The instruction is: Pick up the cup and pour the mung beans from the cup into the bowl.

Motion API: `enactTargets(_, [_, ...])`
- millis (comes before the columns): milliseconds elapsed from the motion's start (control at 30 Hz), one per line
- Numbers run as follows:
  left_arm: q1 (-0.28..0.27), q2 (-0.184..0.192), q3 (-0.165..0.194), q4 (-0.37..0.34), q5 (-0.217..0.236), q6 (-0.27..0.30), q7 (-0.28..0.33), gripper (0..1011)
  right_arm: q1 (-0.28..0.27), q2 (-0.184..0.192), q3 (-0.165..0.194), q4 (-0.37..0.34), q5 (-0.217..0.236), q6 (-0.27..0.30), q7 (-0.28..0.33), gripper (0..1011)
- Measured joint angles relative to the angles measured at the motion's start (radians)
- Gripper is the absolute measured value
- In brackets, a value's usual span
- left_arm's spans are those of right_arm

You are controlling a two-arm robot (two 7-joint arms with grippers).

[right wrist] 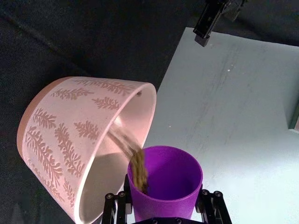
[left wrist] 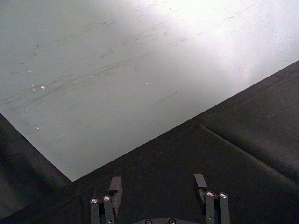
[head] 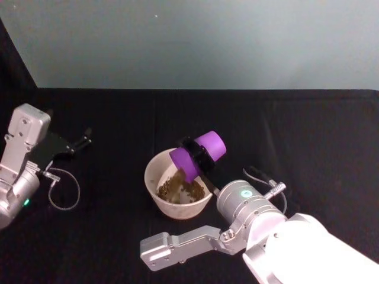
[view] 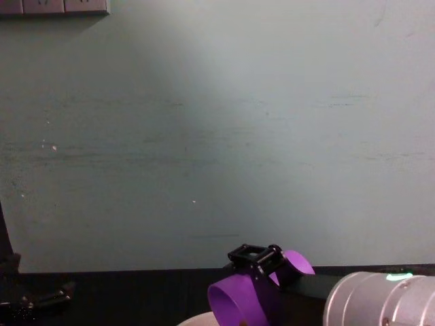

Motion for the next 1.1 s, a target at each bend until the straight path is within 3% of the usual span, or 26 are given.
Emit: enactTargets(1100, [0.000, 0.000, 0.000, 0.000, 0.000, 0.000, 0.000, 1000, 0.009, -0.005, -0.039, 0.002, -0.118, 0.012, 0.023, 728])
